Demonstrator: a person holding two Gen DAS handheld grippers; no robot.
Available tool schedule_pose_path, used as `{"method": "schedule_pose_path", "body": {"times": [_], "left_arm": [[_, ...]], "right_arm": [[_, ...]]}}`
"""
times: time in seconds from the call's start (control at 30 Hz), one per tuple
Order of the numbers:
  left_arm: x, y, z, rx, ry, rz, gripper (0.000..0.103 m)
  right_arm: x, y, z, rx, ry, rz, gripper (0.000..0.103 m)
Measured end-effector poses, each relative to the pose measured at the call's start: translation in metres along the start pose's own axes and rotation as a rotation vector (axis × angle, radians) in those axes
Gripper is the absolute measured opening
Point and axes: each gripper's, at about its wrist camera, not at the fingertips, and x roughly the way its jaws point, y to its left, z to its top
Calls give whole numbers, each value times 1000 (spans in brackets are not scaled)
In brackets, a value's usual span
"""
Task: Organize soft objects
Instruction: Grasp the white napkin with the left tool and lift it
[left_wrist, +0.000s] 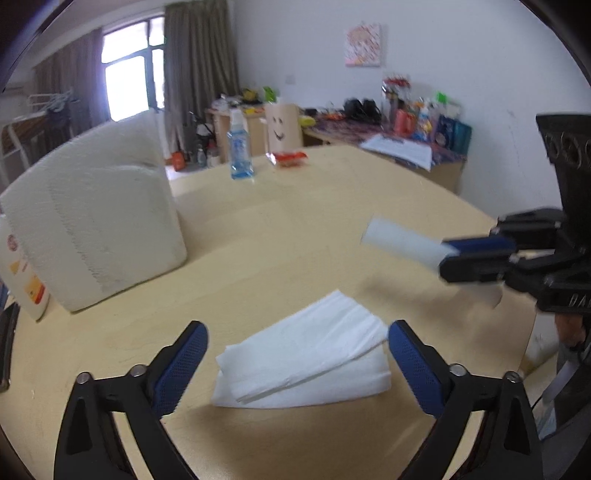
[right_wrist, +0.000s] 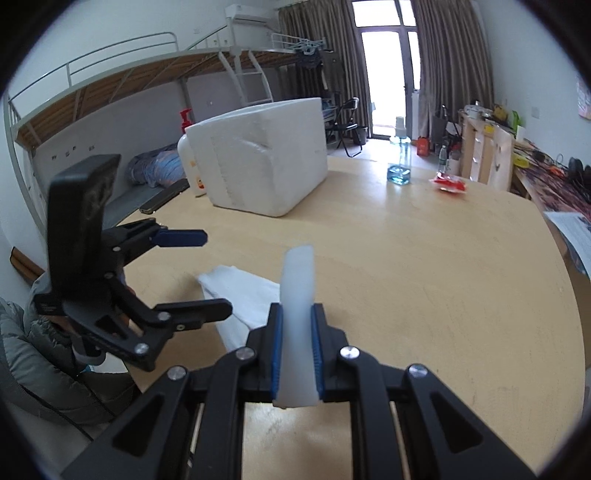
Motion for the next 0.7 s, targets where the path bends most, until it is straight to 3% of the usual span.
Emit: {"method": "schedule_pose_path", "body": {"times": [0.3, 0.4, 0.7], "left_arm": [[20, -2, -6, 123, 122, -80, 84], [28, -5, -5, 178, 156, -64, 82], [33, 3, -4, 185, 186, -155, 76]], "right_arm": [[-4, -6, -7, 46, -14, -8, 18], [-4, -7, -8, 58, -15, -8, 18], [-6, -8, -13, 87, -17, -19, 18]]}}
